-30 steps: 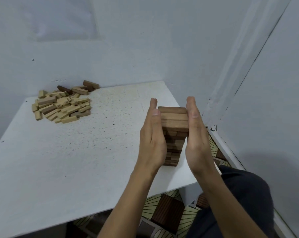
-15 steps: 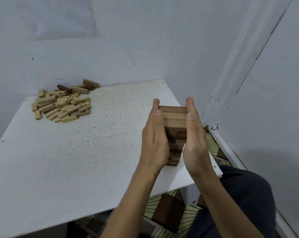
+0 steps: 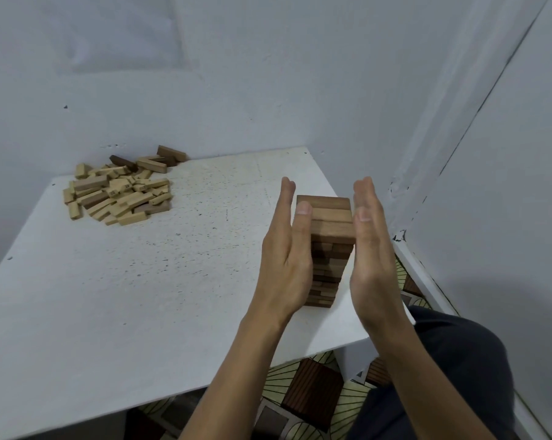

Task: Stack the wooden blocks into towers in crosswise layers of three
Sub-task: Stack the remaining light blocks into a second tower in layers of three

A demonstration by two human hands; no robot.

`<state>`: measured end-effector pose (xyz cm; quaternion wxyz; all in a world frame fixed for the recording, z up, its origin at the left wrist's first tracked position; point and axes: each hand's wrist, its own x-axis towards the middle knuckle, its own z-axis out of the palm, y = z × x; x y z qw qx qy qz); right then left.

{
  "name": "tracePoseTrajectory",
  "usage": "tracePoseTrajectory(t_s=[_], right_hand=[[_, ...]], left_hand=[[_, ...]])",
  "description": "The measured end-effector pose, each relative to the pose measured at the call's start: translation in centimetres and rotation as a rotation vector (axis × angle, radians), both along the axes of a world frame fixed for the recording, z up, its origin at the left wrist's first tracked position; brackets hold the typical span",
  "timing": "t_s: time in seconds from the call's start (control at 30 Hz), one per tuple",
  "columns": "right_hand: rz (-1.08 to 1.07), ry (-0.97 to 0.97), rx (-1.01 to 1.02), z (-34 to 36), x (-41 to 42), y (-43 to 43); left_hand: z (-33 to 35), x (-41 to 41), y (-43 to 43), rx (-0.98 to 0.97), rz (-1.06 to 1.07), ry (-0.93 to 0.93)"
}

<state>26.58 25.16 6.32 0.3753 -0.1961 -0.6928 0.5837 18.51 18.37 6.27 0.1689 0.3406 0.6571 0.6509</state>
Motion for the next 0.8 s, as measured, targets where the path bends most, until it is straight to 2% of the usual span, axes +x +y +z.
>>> tracePoseTrajectory(t_s=[0.13, 0.23, 0.37, 0.8], right_hand=[[0.008, -0.076, 0.148, 0.5, 1.3, 2.4], [0.176, -0.209, 0.186, 1.3, 2.3, 5.0], [0.306, -0.296, 0.221, 1.9, 2.6, 6.8], [0.324, -0.270, 0.256, 1.7, 1.7, 7.0]], left_hand=[[0.4, -2.3, -1.1, -0.027, -0.078, 0.096], [0.9, -4.8, -2.0, -0.125, -0.230, 0.206], [1.4, -7.1, -1.9, -0.194, -0.371, 0.238], [1.4, -7.7, -1.3, -0.179, -0.394, 0.259]])
